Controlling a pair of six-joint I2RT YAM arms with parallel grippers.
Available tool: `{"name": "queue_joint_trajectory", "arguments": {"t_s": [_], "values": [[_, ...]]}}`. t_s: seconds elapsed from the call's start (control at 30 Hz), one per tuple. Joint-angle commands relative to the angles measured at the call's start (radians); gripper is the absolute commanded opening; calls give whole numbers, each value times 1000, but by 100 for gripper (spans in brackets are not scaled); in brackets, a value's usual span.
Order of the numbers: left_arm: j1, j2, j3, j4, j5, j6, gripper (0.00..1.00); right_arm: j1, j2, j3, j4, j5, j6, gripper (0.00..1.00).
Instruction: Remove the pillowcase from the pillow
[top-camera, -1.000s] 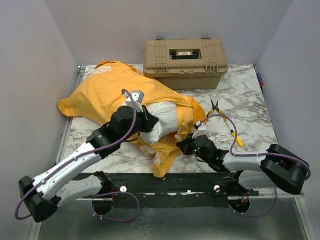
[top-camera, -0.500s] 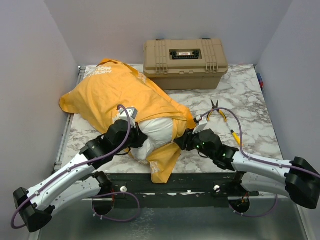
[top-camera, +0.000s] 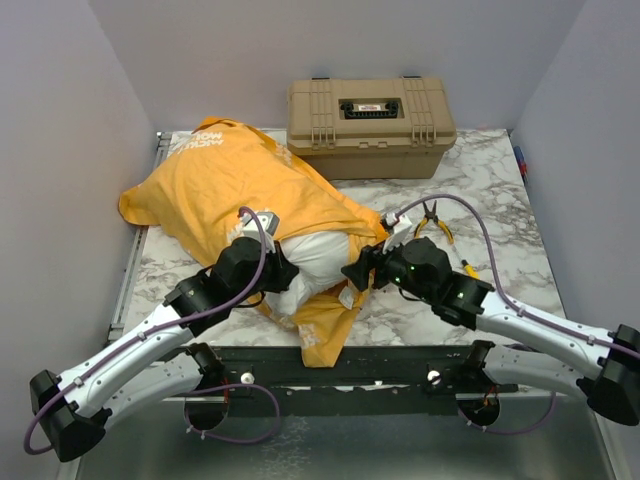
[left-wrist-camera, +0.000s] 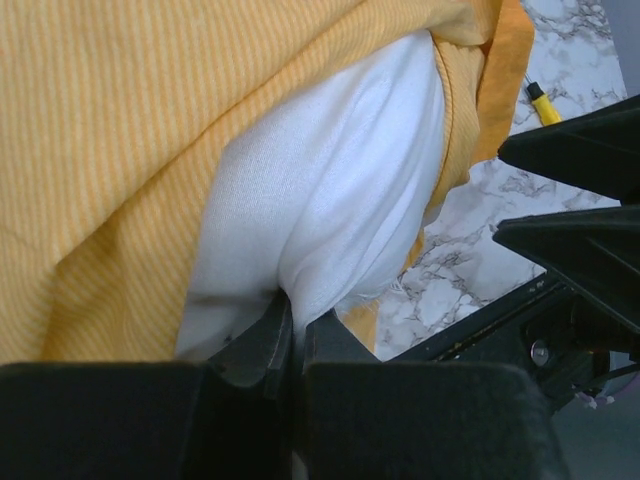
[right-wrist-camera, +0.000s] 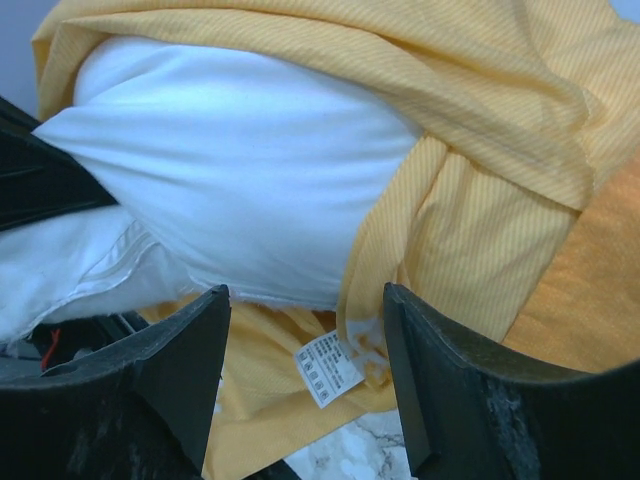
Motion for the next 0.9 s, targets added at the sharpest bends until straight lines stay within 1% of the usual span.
{"name": "queue_joint_trajectory", "arguments": {"t_s": [0.0,0.13,0.23,0.33,0.43,0.53,0.73,0.8,0.87], "values": [[6,-28,-14,53,-32,7,0,-4,109,82,-90,74,-49,66],[6,-30,-8,51,-32,5,0,-4,191,114,-90,156,-59,58],[6,-38,-5,45,-49,6,0,-4,235,123,-112,274,-52,44],[5,-65,0,22,-115,-1,0,-23,248,110,-139,357,-39,32],[6,-105,13,-12,-199,-10,0,-94,221,56,-125,333,-19,16],[6,-145,30,-55,-286,-20,0,-203,180,-10,-89,261,7,2],[6,-247,61,-124,-450,-44,0,-369,144,-94,12,93,60,0],[6,-283,70,-139,-483,-46,0,-402,152,-109,46,41,71,0],[6,-312,75,-140,-480,-28,0,-423,170,-117,79,-9,78,0]]}}
